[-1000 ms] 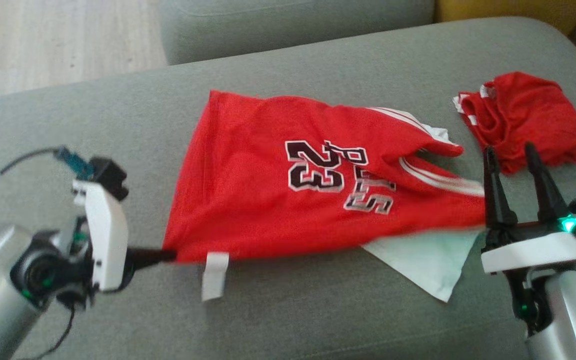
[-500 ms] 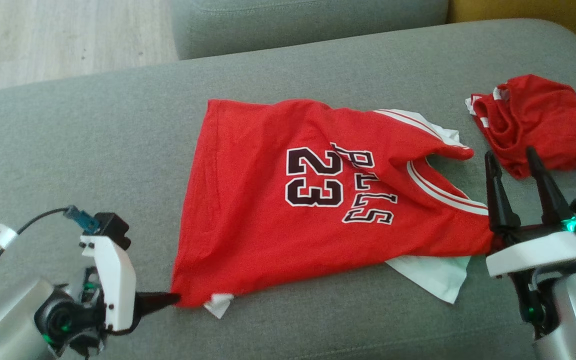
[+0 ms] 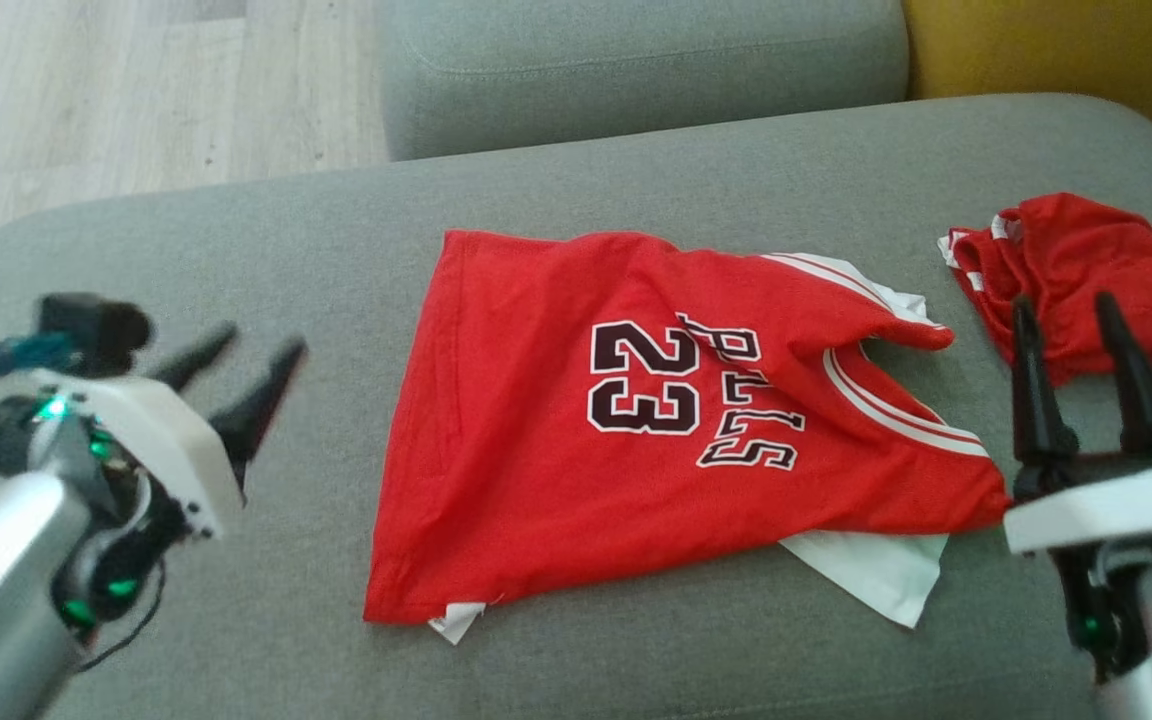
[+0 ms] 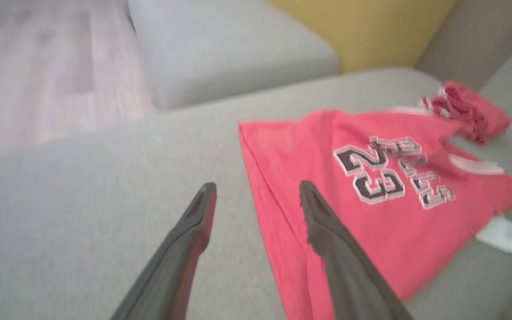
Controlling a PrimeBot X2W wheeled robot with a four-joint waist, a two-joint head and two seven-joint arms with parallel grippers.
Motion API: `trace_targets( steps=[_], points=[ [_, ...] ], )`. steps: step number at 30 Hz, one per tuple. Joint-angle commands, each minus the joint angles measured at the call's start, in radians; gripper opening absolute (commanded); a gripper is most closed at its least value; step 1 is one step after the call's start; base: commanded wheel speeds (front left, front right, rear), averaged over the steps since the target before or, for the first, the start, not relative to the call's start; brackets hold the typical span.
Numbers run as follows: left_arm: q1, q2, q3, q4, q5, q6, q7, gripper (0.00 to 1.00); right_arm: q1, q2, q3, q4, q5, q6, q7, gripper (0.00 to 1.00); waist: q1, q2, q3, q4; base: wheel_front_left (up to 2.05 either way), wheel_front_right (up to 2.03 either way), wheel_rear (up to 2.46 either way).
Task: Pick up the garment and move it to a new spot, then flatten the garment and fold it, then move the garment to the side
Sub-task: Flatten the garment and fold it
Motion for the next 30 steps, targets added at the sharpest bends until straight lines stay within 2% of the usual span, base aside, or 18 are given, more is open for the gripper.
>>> trace_targets(
  steps=[1, 4, 6, 8, 10, 12, 16, 17, 23, 30],
  points=[
    [0.001, 0.021, 0.078, -0.038, 0.040, 0.068, -0.109, 1.00, 0.018, -0.009, 0.000, -0.031, 0.000, -0.001, -0.013, 1.00, 0.0000, 0.0000, -0.005, 0.004, 0.00, 0.00, 0.00],
    [0.099, -0.030, 0.136, -0.071, 0.072, 0.202, -0.289, 1.00, 0.055, 0.014, -0.030, -0.028, -0.008, -0.001, -0.025, 1.00, 0.0000, 0.0000, -0.010, 0.007, 0.00, 0.00, 0.00],
    [0.166, -0.065, 0.185, -0.102, 0.108, 0.275, -0.329, 1.00, 0.074, 0.029, -0.036, -0.030, -0.013, -0.001, -0.031, 1.00, 0.0000, 0.0000, -0.012, 0.009, 0.00, 0.00, 0.00],
    [0.230, -0.122, 0.282, -0.152, 0.176, 0.331, -0.335, 1.00, 0.086, 0.042, -0.035, -0.032, -0.020, -0.001, -0.038, 1.00, 0.0000, 0.0000, -0.011, 0.014, 0.00, 0.00, 0.00],
    [0.316, -0.177, 0.370, -0.209, 0.293, 0.382, -0.335, 1.00, 0.091, 0.050, -0.020, -0.032, -0.029, -0.001, -0.045, 1.00, 0.0000, 0.0000, -0.013, 0.014, 0.00, 0.00, 0.00],
    [0.403, -0.245, 0.451, -0.264, 0.387, 0.403, -0.336, 1.00, 0.099, 0.055, -0.007, -0.033, -0.041, -0.001, -0.054, 1.00, 0.0000, 0.0000, -0.017, 0.015, 0.00, 0.00, 0.00],
    [0.538, -0.350, 0.534, -0.310, 0.525, 0.380, -0.336, 1.00, 0.124, 0.057, 0.013, -0.045, -0.057, -0.001, -0.069, 1.00, 0.0000, 0.0000, -0.023, 0.022, 0.00, 0.00, 0.00],
    [0.538, -0.350, 0.534, -0.310, 0.525, 0.380, -0.336, 1.00, 0.124, 0.057, 0.013, -0.045, -0.057, -0.001, -0.069, 1.00, 0.0000, 0.0000, -0.023, 0.022, 0.00, 0.00, 0.00],
    [0.598, -0.436, 0.614, -0.282, 0.605, 0.290, -0.336, 1.00, 0.127, 0.047, 0.020, -0.048, -0.059, -0.001, -0.080, 1.00, 0.0000, 0.0000, -0.029, 0.023, 0.00, 0.00, 0.00],
    [0.604, -0.493, 0.680, -0.252, 0.665, 0.215, -0.336, 1.00, 0.120, 0.044, 0.024, -0.054, -0.061, -0.001, -0.083, 1.00, 0.0000, 0.0000, -0.032, 0.019, 0.00, 0.00, 0.00]
  ],
)
